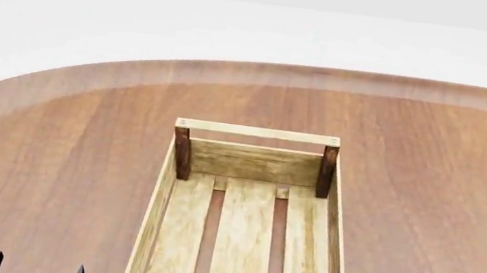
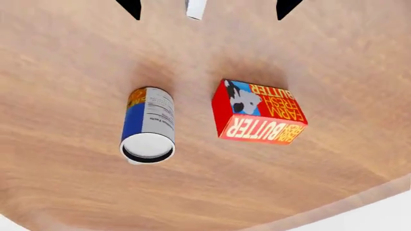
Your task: Pick up the cream cheese and put it in the tray.
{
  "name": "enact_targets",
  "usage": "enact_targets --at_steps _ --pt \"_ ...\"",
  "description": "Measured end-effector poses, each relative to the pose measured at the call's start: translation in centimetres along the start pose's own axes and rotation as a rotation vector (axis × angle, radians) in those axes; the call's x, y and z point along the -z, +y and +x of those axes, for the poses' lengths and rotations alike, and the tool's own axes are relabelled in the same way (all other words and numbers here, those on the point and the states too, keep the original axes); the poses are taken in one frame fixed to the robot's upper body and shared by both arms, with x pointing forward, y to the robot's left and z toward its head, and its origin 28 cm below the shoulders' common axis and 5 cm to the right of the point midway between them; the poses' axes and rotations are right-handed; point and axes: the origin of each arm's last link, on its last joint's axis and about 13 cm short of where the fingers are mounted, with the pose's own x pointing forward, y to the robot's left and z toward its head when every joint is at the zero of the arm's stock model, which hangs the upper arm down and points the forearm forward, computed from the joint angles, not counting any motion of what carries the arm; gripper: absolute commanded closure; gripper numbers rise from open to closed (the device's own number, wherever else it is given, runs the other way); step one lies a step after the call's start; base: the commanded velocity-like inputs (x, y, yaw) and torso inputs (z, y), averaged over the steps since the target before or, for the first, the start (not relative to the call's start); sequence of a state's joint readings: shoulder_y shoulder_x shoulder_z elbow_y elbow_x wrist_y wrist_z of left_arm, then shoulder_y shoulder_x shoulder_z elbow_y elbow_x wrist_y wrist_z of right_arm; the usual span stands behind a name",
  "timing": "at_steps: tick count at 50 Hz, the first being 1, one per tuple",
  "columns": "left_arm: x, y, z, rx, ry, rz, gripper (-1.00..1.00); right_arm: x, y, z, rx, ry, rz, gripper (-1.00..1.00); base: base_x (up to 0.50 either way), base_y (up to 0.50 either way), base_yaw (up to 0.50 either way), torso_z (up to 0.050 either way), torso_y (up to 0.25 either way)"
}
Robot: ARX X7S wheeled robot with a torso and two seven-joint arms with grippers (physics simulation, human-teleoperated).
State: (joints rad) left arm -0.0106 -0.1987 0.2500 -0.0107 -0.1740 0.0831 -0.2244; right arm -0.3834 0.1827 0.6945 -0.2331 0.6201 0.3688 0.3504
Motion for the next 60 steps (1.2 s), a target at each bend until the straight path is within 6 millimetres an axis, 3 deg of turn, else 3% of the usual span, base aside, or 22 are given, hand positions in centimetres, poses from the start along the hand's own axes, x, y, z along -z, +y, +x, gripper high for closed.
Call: enact_targets --at_steps 14,36,60 --pt "0.0 0.0 0.0 0.000 0.001 -0.001 -1.00 1.6 -0.8 0.6 0.019 0.054 0.052 -1.00 0.00 0.00 0.00 0.000 0.000" --pt "0.0 0.0 0.0 0.002 0.003 0.000 -1.00 3.0 -0.4 2.0 0.055 0.167 0.191 -1.00 0.00 0.00 0.00 0.000 0.000" --pt "0.0 -0.1 0.0 0.003 0.009 -0.003 -1.00 3.2 1.7 3.7 0.143 0.241 0.161 -1.00 0.00 0.00 0.00 0.000 0.000"
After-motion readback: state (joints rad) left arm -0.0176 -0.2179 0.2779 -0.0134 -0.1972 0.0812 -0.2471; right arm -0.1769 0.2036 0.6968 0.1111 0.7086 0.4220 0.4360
